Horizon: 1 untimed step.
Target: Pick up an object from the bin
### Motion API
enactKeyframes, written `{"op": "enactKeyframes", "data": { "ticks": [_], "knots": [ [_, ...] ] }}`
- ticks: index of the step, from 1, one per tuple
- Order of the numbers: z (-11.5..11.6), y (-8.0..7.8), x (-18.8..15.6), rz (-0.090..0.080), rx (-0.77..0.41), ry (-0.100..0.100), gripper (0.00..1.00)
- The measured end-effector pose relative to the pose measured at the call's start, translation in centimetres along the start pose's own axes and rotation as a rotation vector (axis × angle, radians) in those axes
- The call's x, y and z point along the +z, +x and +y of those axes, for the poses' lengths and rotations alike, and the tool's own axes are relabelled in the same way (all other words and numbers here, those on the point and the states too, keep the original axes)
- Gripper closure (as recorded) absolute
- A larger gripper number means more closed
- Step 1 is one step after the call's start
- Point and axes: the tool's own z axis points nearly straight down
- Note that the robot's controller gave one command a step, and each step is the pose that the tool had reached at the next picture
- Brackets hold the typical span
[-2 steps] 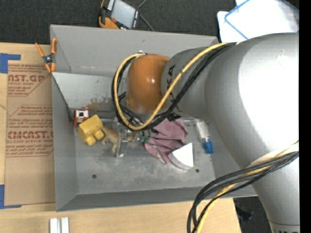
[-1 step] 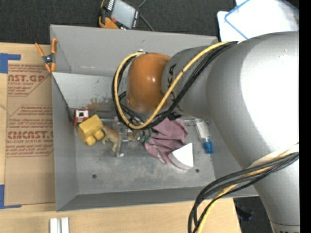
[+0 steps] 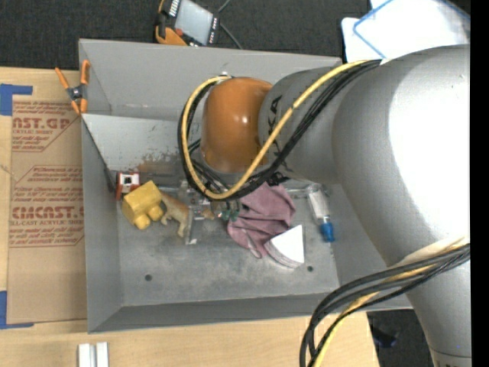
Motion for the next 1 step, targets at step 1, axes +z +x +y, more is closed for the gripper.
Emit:
{"op": "enactKeyframes", "data": {
  "ticks": [1],
  "knots": [
    [0.01,0.06,-3.38,0.004,0.000,0.001,1.00]
  ]
}}
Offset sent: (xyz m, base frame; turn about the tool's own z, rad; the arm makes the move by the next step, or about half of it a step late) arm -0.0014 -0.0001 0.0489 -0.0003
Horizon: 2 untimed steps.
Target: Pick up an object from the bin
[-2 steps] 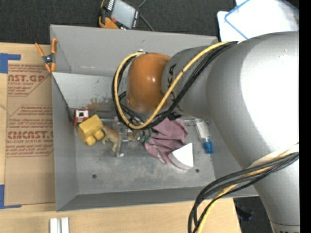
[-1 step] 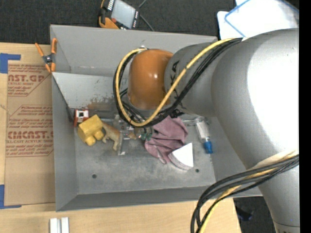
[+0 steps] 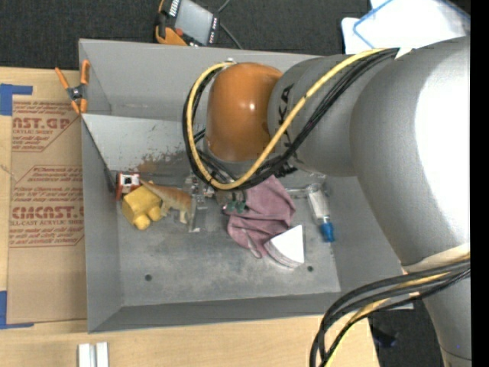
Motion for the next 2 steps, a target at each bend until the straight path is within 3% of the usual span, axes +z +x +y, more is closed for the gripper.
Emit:
{"op": "enactKeyframes", "data": {
  "ticks": [1,2],
  "knots": [
    [0.1,-0.2,-2.6,-0.008,0.000,-0.002,1.00],
    [0.1,-0.1,-4.4,-0.001,0.000,-0.001,1.00]
  ]
}}
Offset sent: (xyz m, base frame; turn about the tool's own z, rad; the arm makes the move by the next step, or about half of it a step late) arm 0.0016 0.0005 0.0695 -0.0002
